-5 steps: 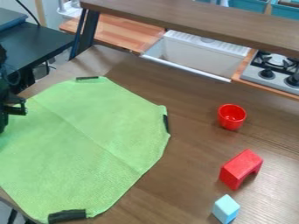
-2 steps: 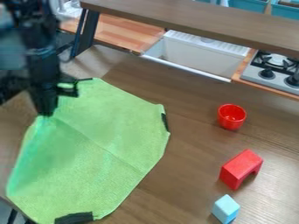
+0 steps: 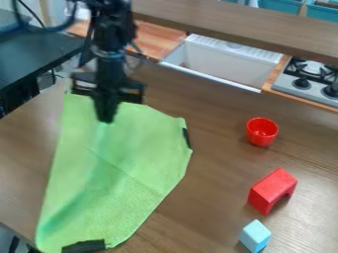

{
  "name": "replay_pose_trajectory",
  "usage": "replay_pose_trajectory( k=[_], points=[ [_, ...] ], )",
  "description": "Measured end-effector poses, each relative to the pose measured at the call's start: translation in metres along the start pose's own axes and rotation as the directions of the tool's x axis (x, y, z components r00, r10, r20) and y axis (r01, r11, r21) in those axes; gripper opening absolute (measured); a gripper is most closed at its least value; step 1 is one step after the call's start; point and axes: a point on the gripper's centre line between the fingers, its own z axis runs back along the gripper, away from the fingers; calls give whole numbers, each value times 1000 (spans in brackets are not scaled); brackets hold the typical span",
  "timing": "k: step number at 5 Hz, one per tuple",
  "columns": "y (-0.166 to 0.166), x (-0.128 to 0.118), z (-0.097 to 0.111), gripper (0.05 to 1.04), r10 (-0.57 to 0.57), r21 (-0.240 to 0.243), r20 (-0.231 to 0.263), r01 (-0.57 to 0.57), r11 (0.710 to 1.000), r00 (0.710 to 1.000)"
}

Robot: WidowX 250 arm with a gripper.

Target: Fold the cloth from bottom left to top right

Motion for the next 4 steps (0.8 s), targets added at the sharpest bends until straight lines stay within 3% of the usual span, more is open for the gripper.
replay_pose_trajectory(
  k=[2,4],
  points=[
    [-55,13,7,59,1,8,-14,-1,1000,1000],
    [-88,19,-1,86,-7,17,-26,8,1000,1000]
  ],
)
